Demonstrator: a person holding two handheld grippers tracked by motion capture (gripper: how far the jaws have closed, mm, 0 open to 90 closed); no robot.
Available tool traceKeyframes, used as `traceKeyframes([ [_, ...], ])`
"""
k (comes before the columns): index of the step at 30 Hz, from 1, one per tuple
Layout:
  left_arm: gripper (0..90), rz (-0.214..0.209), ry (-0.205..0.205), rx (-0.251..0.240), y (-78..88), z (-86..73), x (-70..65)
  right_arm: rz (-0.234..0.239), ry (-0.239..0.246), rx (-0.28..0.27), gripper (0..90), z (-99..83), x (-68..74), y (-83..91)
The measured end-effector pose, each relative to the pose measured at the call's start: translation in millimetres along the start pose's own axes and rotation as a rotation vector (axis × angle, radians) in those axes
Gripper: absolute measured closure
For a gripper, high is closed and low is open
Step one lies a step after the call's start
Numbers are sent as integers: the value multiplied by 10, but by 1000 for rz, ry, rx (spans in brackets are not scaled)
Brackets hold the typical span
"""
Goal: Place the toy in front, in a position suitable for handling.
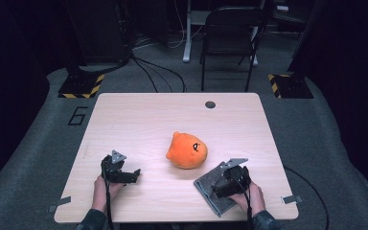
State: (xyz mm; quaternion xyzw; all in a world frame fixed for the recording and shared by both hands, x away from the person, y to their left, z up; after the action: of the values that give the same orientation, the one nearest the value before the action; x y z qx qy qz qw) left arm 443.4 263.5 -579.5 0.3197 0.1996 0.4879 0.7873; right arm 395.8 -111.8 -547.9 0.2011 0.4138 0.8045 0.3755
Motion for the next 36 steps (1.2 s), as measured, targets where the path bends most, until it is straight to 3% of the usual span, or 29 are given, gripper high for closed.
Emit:
traceKeyframes([
  [2,2,0,0,0,0,0,0,-3,14,16,106,-22,14,-29],
  [6,2,0,0,-1,0,0,0,-22,18,64,354,-65,29,-88],
  [11,2,0,1,0,0,0,-1,-14,15,46,717,-73,51,-70],
  [13,2,0,0,0,0,0,0,-3,5,37,768,-78,59,-65],
  [20,2,0,0,0,0,0,0,16,-35,-6,801,-30,-4,77],
  [25,2,0,1,-1,0,0,0,1,-56,-41,801,5,-112,231],
  [36,3,-4,-2,-9,-3,1,0,-85,-111,-136,800,89,-452,525],
])
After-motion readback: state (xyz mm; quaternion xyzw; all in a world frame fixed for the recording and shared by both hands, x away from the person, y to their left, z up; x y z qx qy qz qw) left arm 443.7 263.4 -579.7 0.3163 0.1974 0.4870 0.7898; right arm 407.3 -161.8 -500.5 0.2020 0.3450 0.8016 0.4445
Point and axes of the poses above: each handheld gripper's, and its own axes: y roughly backward along the jaws, z roughly out of its top, x roughly to its left, the point moved 7 cm from there along -y, roughly forward along the jaws, and after that the axes turned 1 degree about -z, right-handed, at the moved point
